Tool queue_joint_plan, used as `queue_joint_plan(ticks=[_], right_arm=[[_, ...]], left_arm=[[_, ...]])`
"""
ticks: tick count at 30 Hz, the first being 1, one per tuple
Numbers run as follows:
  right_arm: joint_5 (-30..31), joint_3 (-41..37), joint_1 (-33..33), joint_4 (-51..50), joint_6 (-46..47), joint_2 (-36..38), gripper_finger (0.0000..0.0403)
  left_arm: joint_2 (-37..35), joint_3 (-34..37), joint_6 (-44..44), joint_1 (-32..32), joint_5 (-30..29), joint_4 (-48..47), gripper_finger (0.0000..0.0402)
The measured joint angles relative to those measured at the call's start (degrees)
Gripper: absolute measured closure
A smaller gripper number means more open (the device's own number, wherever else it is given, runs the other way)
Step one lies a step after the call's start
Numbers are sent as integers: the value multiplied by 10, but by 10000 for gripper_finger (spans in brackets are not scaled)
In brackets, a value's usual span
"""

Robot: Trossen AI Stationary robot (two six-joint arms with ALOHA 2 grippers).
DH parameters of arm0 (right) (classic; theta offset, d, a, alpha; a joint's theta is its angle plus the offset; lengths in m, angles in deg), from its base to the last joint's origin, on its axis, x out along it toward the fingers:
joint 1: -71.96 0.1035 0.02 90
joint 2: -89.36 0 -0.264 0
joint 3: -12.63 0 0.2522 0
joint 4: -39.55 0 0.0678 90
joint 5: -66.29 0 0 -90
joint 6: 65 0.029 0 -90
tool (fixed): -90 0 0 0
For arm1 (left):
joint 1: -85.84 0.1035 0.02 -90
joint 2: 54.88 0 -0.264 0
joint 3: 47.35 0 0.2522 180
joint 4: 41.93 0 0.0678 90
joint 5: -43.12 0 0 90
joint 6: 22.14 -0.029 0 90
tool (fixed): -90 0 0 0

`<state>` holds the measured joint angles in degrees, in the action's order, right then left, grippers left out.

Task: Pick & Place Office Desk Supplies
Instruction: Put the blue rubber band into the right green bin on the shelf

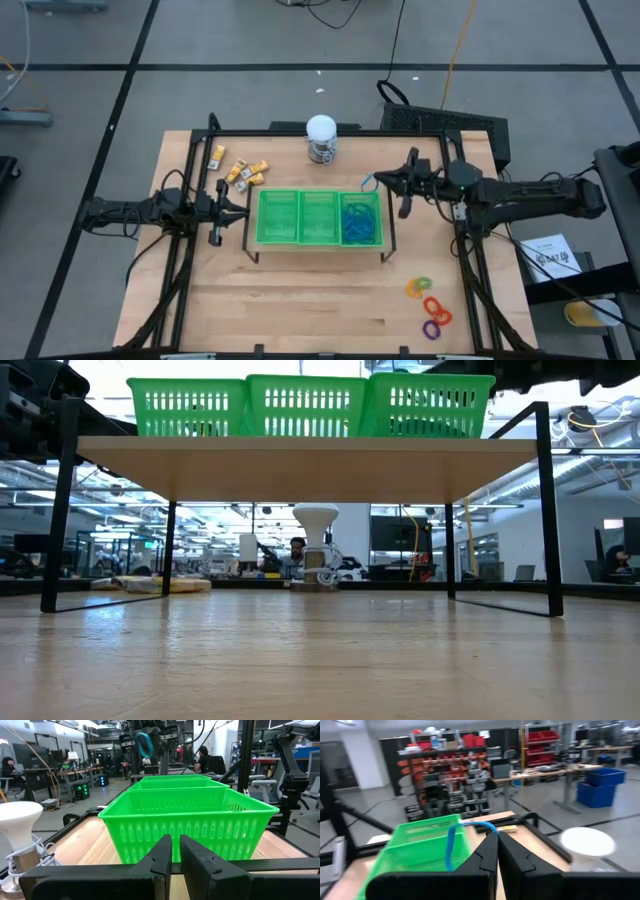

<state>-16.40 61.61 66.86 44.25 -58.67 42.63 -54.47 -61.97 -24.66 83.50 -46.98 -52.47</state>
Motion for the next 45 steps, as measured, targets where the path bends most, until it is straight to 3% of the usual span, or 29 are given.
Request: queue_joint_plan(ticks=[23, 45], right_arm=[[0, 18, 140, 1, 0, -84, 403], [1, 18, 154, -52, -28, -79, 397]], left_arm=[[0, 0, 0, 0, 0, 0, 357], [0, 0, 0, 0, 0, 0, 357]])
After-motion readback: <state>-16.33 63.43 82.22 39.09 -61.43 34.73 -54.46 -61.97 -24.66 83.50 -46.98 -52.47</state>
